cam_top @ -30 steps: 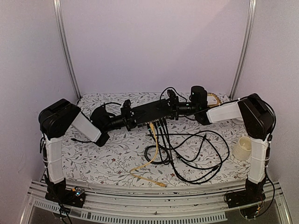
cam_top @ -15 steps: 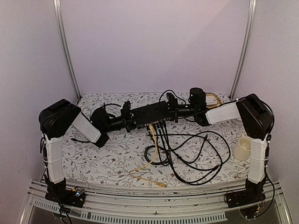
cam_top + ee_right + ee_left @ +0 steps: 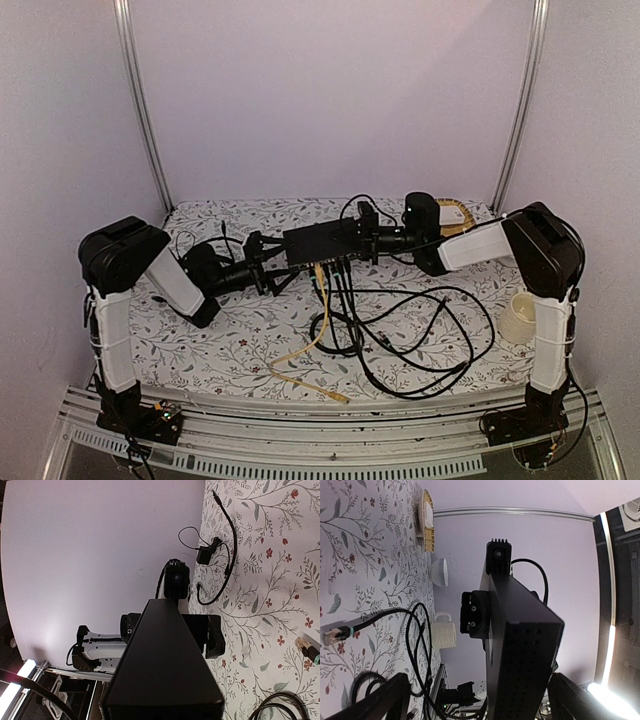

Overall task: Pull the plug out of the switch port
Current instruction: Pass from the left arm to the right, then pull the connector from the switch port.

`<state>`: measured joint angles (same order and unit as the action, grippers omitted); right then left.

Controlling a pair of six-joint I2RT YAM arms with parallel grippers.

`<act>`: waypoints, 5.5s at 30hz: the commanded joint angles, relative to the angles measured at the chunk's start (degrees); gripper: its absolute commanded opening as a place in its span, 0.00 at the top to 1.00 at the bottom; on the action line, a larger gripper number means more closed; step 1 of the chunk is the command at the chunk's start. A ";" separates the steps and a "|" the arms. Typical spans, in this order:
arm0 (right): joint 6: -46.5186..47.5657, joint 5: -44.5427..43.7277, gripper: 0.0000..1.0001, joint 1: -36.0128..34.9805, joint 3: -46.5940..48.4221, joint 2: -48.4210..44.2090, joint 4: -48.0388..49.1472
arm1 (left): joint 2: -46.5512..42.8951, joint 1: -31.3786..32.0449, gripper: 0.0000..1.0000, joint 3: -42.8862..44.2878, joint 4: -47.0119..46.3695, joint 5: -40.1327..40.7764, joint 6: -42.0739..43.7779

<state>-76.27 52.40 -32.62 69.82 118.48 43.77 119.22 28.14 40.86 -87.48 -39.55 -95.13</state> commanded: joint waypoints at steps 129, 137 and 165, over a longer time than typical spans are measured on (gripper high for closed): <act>-7.53 -0.40 0.98 -3.33 17.05 9.32 8.55 | -13.48 2.16 0.59 -6.21 5.22 -2.05 28.28; -6.94 -0.54 0.99 -3.33 17.54 9.83 8.43 | -13.67 2.71 0.51 -6.20 6.78 -0.91 27.97; -4.73 -1.15 0.98 -3.33 18.22 10.72 6.67 | -15.29 2.69 0.65 -7.70 4.54 4.87 24.24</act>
<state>-81.17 52.29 -35.68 85.14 128.77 47.57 104.49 30.37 33.34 -78.37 -36.56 -69.28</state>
